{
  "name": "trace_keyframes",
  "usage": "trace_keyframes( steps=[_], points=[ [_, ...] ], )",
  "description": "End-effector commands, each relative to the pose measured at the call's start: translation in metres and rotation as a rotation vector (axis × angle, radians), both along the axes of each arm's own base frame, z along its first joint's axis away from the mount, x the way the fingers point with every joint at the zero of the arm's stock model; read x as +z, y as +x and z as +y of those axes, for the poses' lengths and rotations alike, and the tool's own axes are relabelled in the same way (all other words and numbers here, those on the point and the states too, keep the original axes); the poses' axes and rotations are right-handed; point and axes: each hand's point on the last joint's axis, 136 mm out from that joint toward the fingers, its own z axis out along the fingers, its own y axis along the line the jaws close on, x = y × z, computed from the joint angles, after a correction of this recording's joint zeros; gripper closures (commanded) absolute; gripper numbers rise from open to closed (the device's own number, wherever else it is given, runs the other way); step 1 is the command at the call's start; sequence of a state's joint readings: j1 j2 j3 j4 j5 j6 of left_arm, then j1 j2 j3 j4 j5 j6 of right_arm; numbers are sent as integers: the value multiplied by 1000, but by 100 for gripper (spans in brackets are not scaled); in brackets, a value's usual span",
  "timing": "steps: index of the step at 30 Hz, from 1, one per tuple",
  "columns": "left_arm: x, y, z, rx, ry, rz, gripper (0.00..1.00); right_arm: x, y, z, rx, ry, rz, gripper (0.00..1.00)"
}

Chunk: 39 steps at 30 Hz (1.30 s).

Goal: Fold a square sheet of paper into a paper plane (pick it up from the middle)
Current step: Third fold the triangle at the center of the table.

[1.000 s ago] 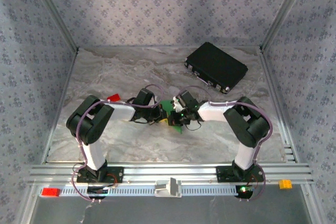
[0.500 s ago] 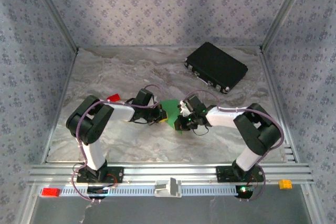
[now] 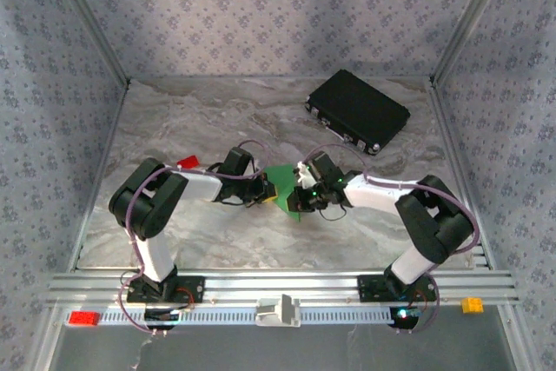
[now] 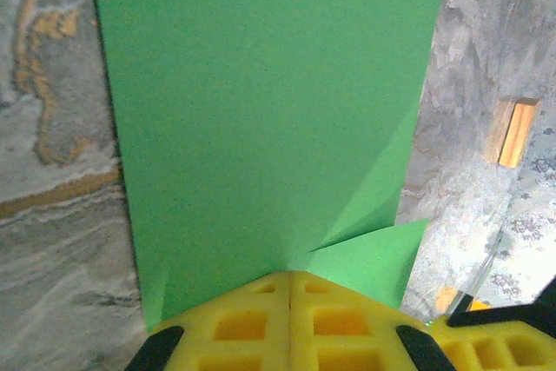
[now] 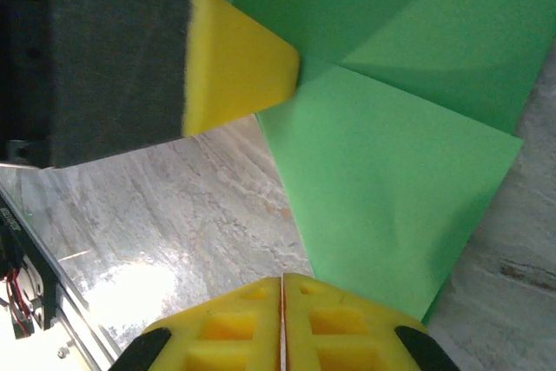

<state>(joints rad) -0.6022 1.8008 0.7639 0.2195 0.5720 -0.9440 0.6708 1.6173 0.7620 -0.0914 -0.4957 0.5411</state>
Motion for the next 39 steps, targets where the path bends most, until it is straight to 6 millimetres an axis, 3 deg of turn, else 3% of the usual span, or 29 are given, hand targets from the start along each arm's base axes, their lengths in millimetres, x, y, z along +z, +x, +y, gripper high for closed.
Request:
trace_keyframes(
  steps=[1, 7, 14, 21, 25, 35, 39],
  points=[
    [-29, -13, 24, 44, 110, 86, 100, -17, -11, -3, 26, -28, 46, 90],
    [-30, -13, 24, 47, 113, 86, 100, -29, -28, -24, 5, -51, 79, 90],
    [-31, -13, 25, 54, 112, 84, 100, -21, -36, -33, -15, -24, 82, 89],
    [-31, -14, 26, 54, 115, 84, 100, 19, -19, -16, -13, 54, -2, 89],
    [-32, -15, 26, 54, 117, 82, 100, 29, -9, -10, -17, 71, -35, 89],
    [-35, -14, 23, 53, 113, 88, 100, 22, 1, 12, 11, 95, -10, 89],
    [-35, -15, 22, 48, 114, 88, 100, 6, -7, 14, 35, 63, 28, 89]
  ],
)
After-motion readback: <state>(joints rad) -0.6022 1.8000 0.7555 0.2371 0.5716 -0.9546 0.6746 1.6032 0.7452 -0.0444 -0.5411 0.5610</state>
